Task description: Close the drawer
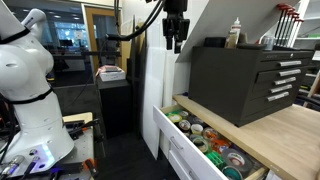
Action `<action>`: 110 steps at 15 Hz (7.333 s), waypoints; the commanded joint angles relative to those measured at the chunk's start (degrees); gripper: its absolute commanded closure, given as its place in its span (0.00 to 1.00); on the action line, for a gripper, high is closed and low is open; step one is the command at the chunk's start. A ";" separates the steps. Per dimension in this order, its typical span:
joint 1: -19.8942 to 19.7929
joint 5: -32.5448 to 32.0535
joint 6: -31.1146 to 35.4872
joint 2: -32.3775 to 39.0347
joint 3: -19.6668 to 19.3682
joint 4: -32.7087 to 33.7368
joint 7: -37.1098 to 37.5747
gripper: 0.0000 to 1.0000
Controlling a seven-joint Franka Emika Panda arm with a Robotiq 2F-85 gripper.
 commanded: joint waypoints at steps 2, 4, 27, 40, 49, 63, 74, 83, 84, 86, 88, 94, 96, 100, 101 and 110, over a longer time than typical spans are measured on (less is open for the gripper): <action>-1.40 0.52 -0.14 0.19 1.16 0.13 -0.44 0.35; -1.40 0.52 -0.14 0.19 1.16 0.13 -0.44 0.35; 0.94 0.90 16.56 13.18 2.41 -6.59 -33.90 0.00; -0.26 1.14 16.65 16.23 5.31 -6.03 -38.13 0.00; -0.64 0.90 27.10 27.92 7.84 -5.48 -49.90 0.00; -0.60 -0.54 43.05 39.69 19.94 -5.81 -59.88 0.00; 1.85 -6.83 45.89 43.25 19.52 -6.26 -57.86 0.00; 3.79 -18.81 46.07 50.88 18.51 -3.15 -52.98 0.00; 3.79 -19.34 45.99 51.45 18.56 -2.66 -52.79 0.00; 3.87 -20.56 46.33 52.58 18.51 -1.62 -52.45 0.00; 3.78 -21.27 46.59 53.92 18.59 -0.23 -52.64 0.00; 3.54 -22.01 46.90 58.44 18.84 4.42 -53.03 0.00; 3.44 -22.07 47.22 60.26 18.93 5.93 -53.29 0.00; 3.29 -22.26 50.22 63.29 19.04 7.97 -53.49 0.00; 3.32 -22.40 50.94 63.89 18.99 8.40 -53.51 0.00; 2.97 -23.15 54.50 66.40 19.11 9.27 -53.83 0.54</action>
